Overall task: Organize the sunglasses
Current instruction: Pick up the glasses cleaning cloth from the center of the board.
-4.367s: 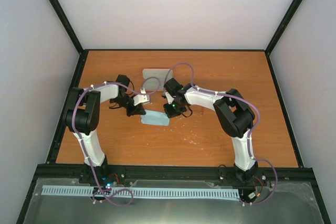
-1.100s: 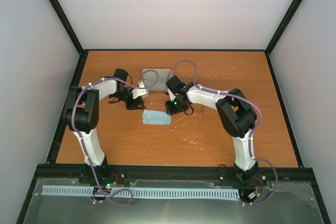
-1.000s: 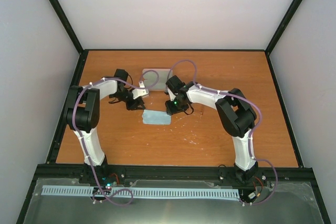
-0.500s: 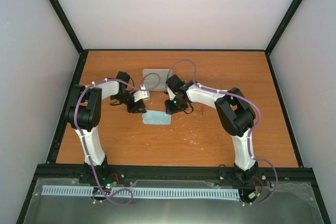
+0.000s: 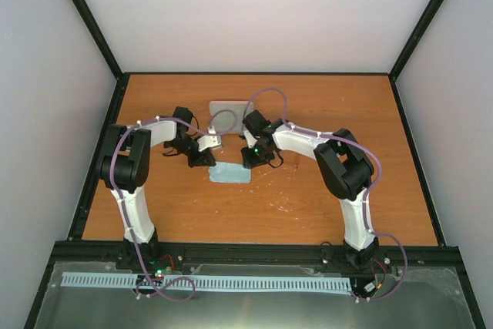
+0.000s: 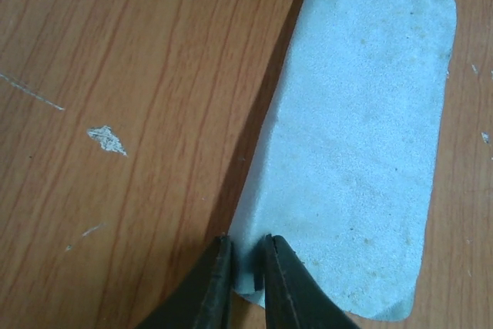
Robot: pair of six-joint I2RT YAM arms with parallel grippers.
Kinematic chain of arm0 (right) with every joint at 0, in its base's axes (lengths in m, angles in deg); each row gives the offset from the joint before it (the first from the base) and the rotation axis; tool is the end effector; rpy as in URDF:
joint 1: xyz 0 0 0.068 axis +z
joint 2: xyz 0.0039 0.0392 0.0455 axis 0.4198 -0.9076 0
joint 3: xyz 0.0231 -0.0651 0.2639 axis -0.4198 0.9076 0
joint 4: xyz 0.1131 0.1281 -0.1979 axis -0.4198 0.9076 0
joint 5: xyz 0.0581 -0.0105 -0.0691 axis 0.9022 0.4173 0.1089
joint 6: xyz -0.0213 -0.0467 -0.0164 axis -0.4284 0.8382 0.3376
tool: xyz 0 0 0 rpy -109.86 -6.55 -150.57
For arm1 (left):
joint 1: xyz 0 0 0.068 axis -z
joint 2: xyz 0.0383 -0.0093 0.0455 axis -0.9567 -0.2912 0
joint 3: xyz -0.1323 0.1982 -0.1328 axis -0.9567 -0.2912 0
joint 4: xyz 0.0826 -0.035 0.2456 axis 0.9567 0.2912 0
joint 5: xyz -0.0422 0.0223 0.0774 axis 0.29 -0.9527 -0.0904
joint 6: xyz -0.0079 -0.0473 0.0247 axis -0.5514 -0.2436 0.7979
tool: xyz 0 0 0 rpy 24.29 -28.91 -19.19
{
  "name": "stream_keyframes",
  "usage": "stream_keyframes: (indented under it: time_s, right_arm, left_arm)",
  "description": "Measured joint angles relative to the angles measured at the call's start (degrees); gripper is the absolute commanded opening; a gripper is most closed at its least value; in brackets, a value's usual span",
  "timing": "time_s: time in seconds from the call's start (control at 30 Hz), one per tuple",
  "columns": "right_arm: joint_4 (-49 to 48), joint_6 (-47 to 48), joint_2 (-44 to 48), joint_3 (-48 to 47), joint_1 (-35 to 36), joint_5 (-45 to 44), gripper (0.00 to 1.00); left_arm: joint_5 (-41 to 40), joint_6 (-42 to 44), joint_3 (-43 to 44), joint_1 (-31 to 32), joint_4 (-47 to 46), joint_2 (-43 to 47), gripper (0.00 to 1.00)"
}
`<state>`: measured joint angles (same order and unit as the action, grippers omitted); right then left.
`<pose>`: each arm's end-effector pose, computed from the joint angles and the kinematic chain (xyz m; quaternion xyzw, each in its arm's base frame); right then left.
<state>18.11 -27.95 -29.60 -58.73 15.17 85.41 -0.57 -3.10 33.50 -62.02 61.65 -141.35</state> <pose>0.3081 0.2707 0.1460 -0.2369 0.9511 0.1847 0.0724 0.3305 -0.0860 0.1273 0.5558 0.7700 -0.2658 0.1659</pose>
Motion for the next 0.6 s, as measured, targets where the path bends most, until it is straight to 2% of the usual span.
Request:
stream_keyframes:
  time_s: [0.23,0.33,0.47,0.6]
  right_arm:
    - [-0.4,0.0,-0.4,0.0,0.4,1.3,0.23]
    - [-0.5,0.0,-0.6,0.0,0.6,1.8,0.18]
    - [-0.7,0.1,-0.8,0.0,0.6,2.2,0.03]
    - [-0.6,0.0,-1.0,0.0,0.7,2.2,0.03]
  left_arm:
    - [0.0,0.0,-0.2,0.0,-0.5,-0.1,0.01]
    - [0.0,-0.1,-0.2,0.1,-0.7,-0.1,0.01]
    - [0.1,-0.2,-0.3,0.1,-0.9,-0.1,0.01]
    - [0.1,-0.3,-0.3,0.1,-1.1,-0.1,0.01]
